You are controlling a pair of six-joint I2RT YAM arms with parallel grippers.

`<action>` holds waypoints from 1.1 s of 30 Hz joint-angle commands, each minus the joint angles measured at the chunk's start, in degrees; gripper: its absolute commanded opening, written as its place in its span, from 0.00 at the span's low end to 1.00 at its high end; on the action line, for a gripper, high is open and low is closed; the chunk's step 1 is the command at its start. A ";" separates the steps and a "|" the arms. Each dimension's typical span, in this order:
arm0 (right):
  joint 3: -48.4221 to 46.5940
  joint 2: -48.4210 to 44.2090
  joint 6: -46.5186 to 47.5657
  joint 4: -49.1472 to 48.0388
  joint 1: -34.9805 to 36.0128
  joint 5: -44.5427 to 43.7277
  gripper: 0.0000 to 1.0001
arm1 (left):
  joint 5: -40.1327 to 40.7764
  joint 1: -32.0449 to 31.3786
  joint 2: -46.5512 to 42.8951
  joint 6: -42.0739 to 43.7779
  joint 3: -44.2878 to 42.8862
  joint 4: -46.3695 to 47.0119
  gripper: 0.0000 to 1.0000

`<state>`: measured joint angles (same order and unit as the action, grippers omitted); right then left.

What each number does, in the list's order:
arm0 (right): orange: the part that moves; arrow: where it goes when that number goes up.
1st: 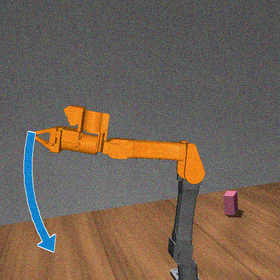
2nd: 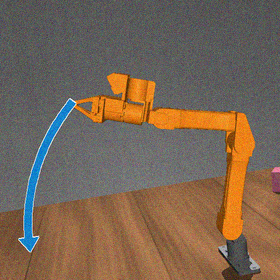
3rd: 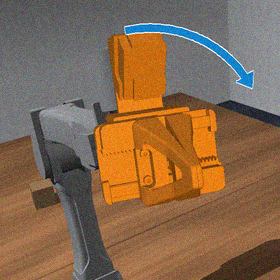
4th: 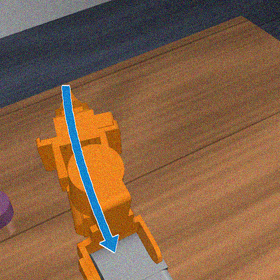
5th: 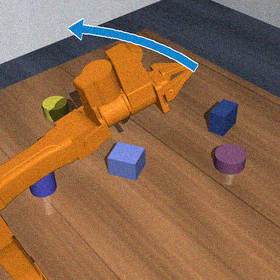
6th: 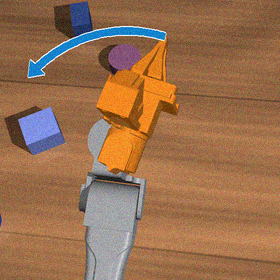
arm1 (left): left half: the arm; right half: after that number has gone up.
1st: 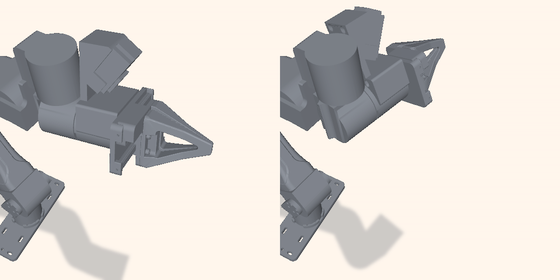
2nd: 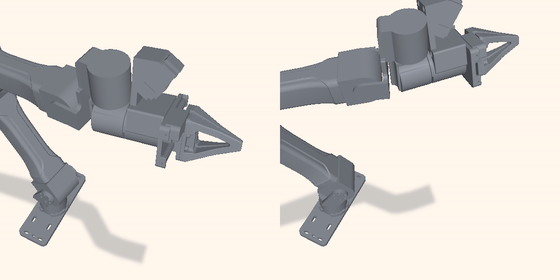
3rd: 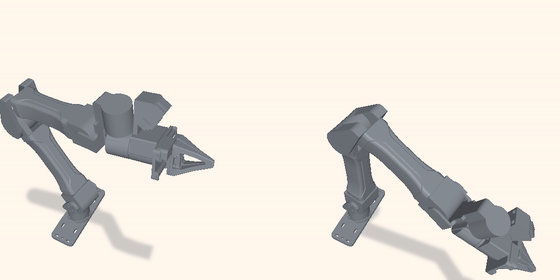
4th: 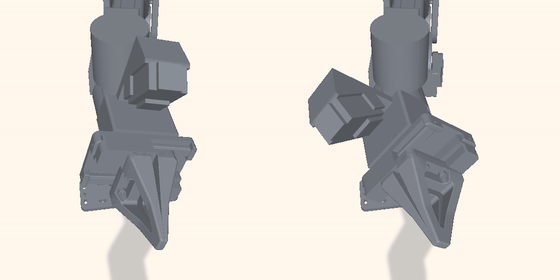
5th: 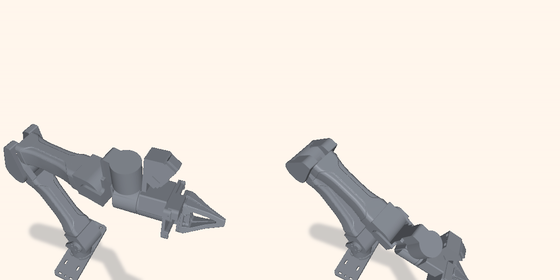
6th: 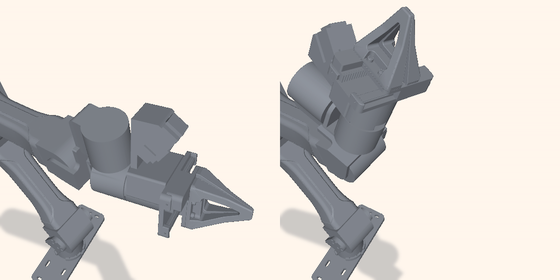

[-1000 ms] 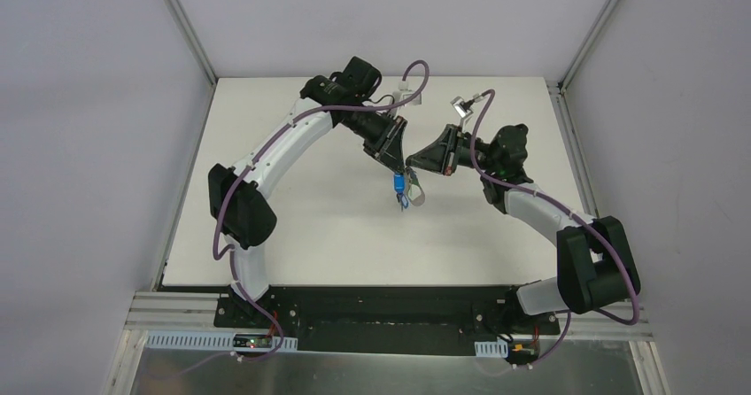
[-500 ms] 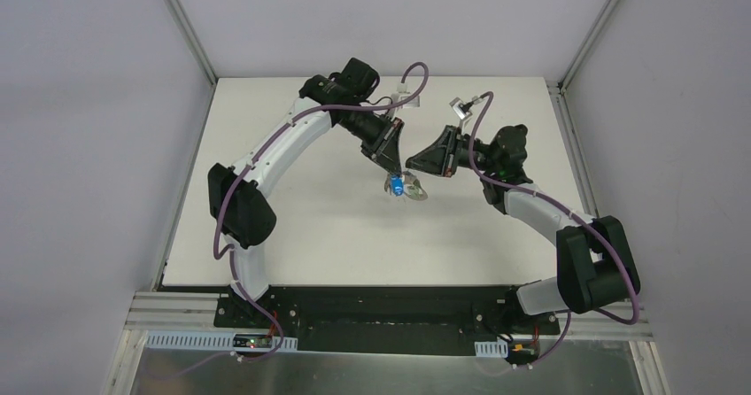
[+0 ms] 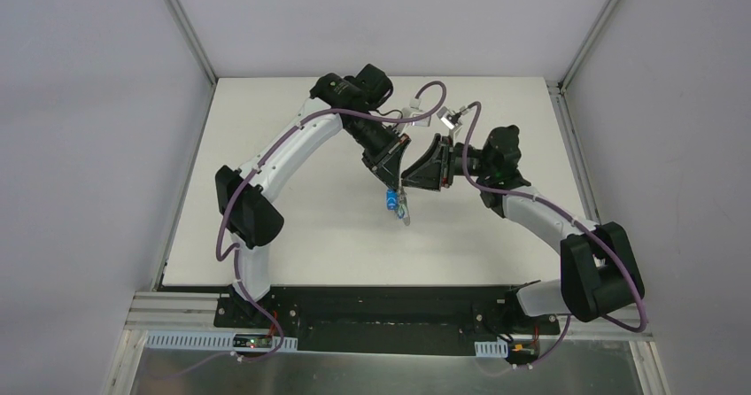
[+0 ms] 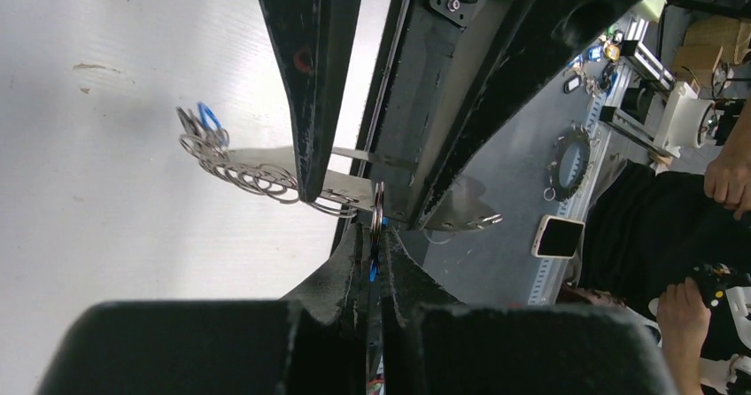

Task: Put the keys on the keyring
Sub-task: Adjust the key on the keyring.

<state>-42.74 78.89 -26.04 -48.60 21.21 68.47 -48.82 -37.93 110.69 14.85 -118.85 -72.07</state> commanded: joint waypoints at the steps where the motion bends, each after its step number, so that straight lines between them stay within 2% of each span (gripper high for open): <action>1: -1.88 -1.83 4.63 2.29 1.46 2.28 0.37 | -0.20 -0.89 0.22 1.39 -2.88 -2.21 0.00; 7: -2.57 -1.25 4.78 2.90 2.25 2.46 0.21 | 0.31 -1.34 0.54 1.58 -2.79 -2.28 0.00; 10: -2.99 -0.82 4.52 2.90 2.53 2.34 0.21 | 0.35 -1.43 0.78 1.91 -2.54 -2.57 0.00; 14: -3.34 -0.60 4.47 2.98 2.55 1.98 0.26 | 0.24 -1.62 0.82 2.45 -2.06 -2.84 0.00; 17: -3.33 -0.41 4.49 2.98 2.57 1.83 0.24 | 0.16 -1.70 0.57 2.65 -1.38 -2.73 0.00; 20: -3.59 -0.10 4.50 3.11 2.81 1.93 0.15 | 0.03 -1.71 0.48 2.72 -0.80 -2.40 0.00; 22: -3.83 0.10 4.53 3.31 2.94 2.02 0.03 | -0.09 -1.71 0.48 2.72 -0.84 -2.34 0.00; 23: -4.00 0.19 4.59 3.47 2.96 1.98 0.00 | -0.15 -1.71 0.42 2.80 -0.86 -2.31 0.00; 26: -4.23 0.21 4.40 3.63 2.68 0.94 0.00 | -0.07 -1.71 -0.18 3.11 -0.87 -1.76 0.00; 33: -5.03 0.28 -0.23 3.62 0.19 -4.64 0.00 | -1.03 -0.65 -3.71 0.33 2.45 5.07 0.15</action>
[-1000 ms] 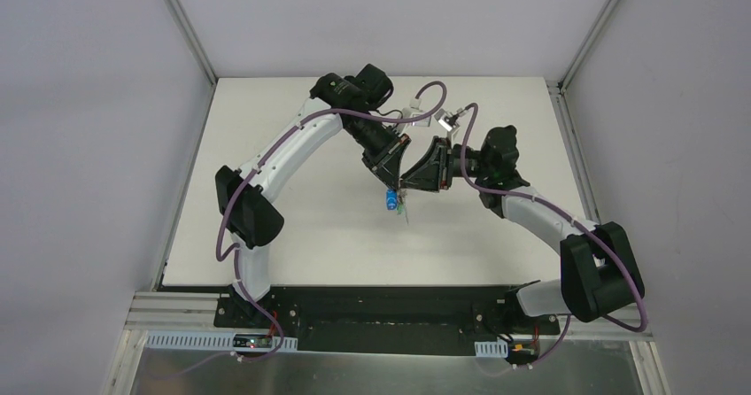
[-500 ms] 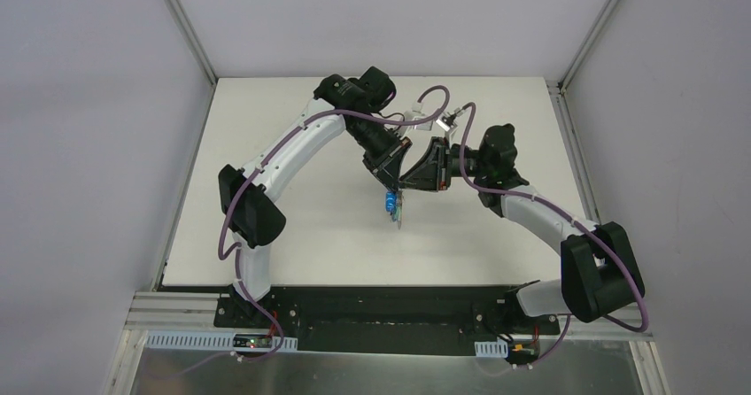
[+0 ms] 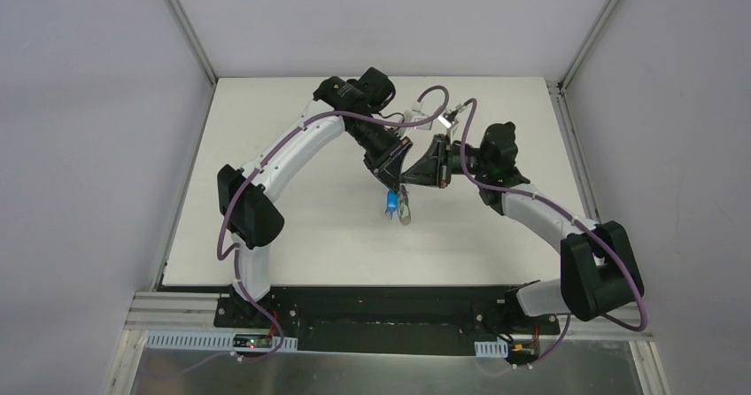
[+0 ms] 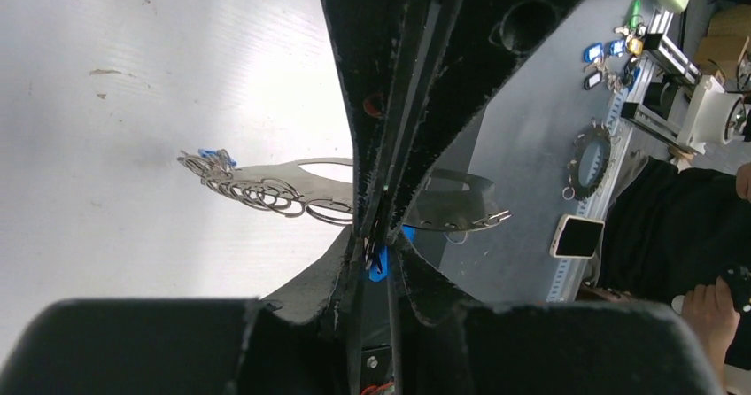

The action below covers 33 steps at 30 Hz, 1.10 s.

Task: Put the keys on the keyring
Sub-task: Adjust the key on the keyring.

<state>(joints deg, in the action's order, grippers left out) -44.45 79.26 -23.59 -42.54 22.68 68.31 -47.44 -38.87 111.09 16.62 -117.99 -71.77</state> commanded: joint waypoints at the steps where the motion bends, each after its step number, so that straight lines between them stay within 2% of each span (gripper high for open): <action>1: -3.26 -0.03 -3.29 -2.45 -1.65 -5.42 0.00 | -2.66 0.64 -4.46 -2.42 2.12 6.13 0.16; 9: -1.66 0.51 -9.16 -6.76 -2.81 -8.05 0.00 | -4.59 2.54 -4.58 -8.70 3.39 11.80 0.19; 12: -1.18 0.52 -9.72 -7.52 -3.20 -8.13 0.00 | -5.08 2.90 -4.40 -9.24 3.48 12.46 0.12; 15: -0.79 0.48 -9.69 -8.50 -3.43 -7.72 0.00 | -6.14 3.23 -4.07 -9.35 3.56 12.57 0.00; 18: -0.64 -0.06 -8.20 -9.03 -4.05 -6.31 0.00 | -7.18 3.36 -3.87 -8.40 3.52 11.25 0.00; 25: -1.75 -2.03 -3.43 -8.12 -4.51 -0.01 0.31 | -7.62 2.51 -0.94 1.07 -0.36 -2.29 0.00; 28: -2.06 -1.92 -2.73 -7.76 -4.01 1.60 0.37 | -7.61 2.07 0.08 2.69 -1.57 -4.99 0.00; 33: -2.86 -1.35 1.55 -2.30 -1.55 2.53 0.38 | -7.68 1.49 0.69 2.64 -2.33 -5.28 0.00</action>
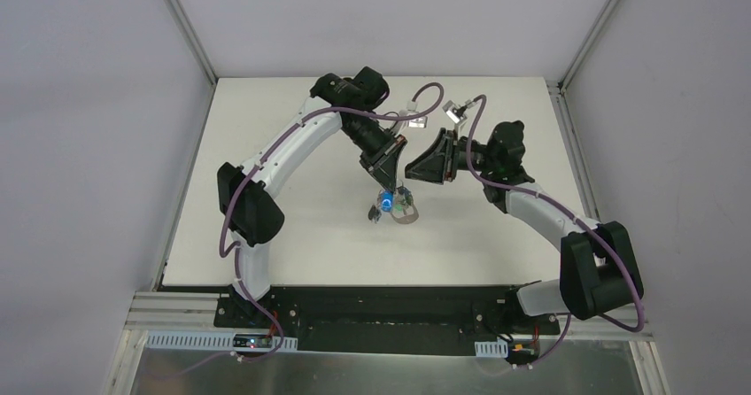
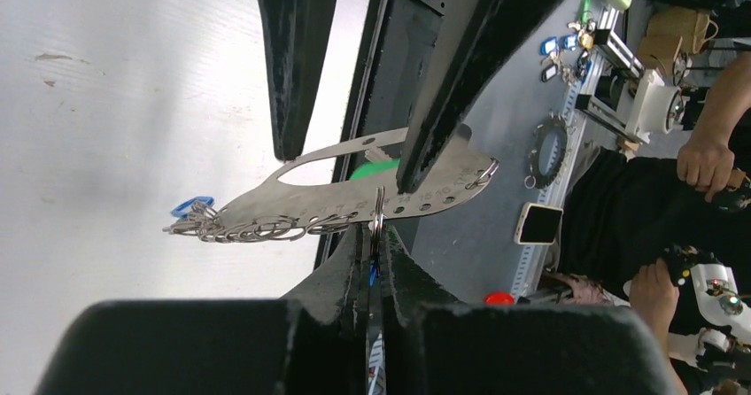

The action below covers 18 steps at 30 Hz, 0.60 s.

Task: Put the keys on the keyring
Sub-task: Adjust the key on the keyring.

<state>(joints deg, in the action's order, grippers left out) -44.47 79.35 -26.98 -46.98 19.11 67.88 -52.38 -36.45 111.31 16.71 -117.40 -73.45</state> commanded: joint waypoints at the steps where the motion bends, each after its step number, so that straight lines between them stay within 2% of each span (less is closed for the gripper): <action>1: -2.97 -1.26 5.53 2.98 2.52 2.96 0.38 | -2.79 -1.05 0.66 2.61 -3.18 -3.67 0.00; 4: -3.17 -0.66 6.19 3.68 3.73 3.13 0.38 | -2.81 -1.42 0.99 2.47 -3.27 -3.67 0.00; 9: -3.69 0.27 6.88 4.71 4.98 3.29 0.31 | -2.54 -1.70 1.28 2.71 -3.16 -3.95 0.00; 13: -4.13 1.00 6.89 4.85 5.58 3.31 0.19 | -2.42 -1.70 1.28 2.73 -3.14 -4.05 0.00; 16: -4.31 1.46 7.12 5.31 5.84 3.23 0.03 | -2.46 -1.74 1.28 2.75 -3.18 -3.95 0.00; 18: -4.31 1.52 7.19 5.32 5.85 2.92 0.00 | -2.41 -1.71 1.19 2.74 -3.18 -3.87 0.00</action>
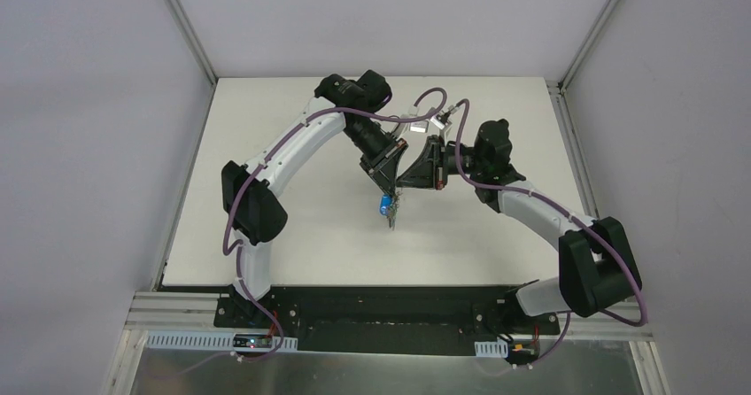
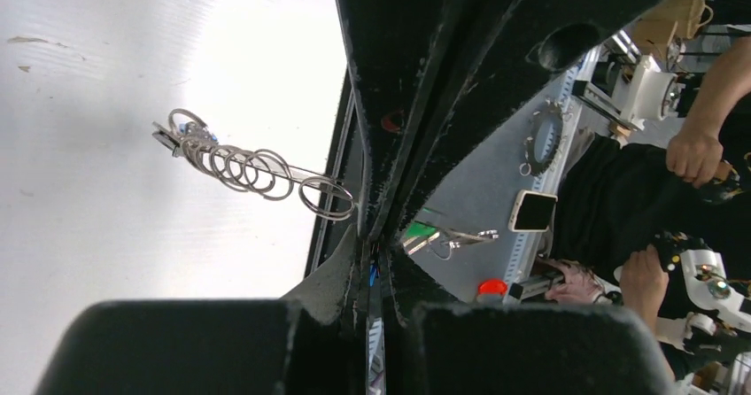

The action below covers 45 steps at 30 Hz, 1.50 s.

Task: Put the keys on the keyring
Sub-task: Adjust the key on the keyring.

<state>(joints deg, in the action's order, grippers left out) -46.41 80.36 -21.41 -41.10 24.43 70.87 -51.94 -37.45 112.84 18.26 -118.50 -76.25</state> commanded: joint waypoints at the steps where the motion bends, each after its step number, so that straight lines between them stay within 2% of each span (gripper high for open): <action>1: -2.32 0.39 1.71 -0.48 0.55 -0.26 0.00 | -2.85 -0.74 -0.41 1.22 -2.09 -1.06 0.00; 9: -1.98 -0.75 0.69 -0.38 -1.46 -3.47 0.00 | -3.52 -0.44 -1.91 1.28 -0.95 0.29 0.00; 13: -1.33 -1.23 -2.66 -1.90 -3.96 -6.76 0.00 | -4.00 0.20 -4.38 -0.77 2.29 5.41 0.11; 17: 0.06 -0.83 -8.17 -6.67 -5.44 -9.13 0.00 | -4.47 0.86 -7.24 -6.82 7.12 13.89 0.15; 20: 0.50 -0.42 -10.54 -8.23 -5.84 -10.18 0.00 | -4.34 0.89 -6.99 -8.74 7.11 15.28 0.17; 31: 1.75 -0.92 -11.63 -12.27 -6.90 -7.60 0.00 | -5.12 4.10 -7.71 -10.77 7.31 17.50 0.27; 38: 1.68 -1.21 -12.48 -15.26 -6.91 -4.94 0.00 | -6.44 5.90 -9.39 -12.02 8.23 20.60 0.39; 45: 1.68 -1.19 -12.93 -15.99 -6.91 -4.34 0.00 | -8.13 5.62 -8.80 -14.00 9.92 24.27 0.40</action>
<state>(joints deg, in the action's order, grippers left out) -44.34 80.79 -33.45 -52.01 17.72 65.01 -57.04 -31.48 106.06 6.07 -109.86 -54.70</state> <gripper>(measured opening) 0.006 0.397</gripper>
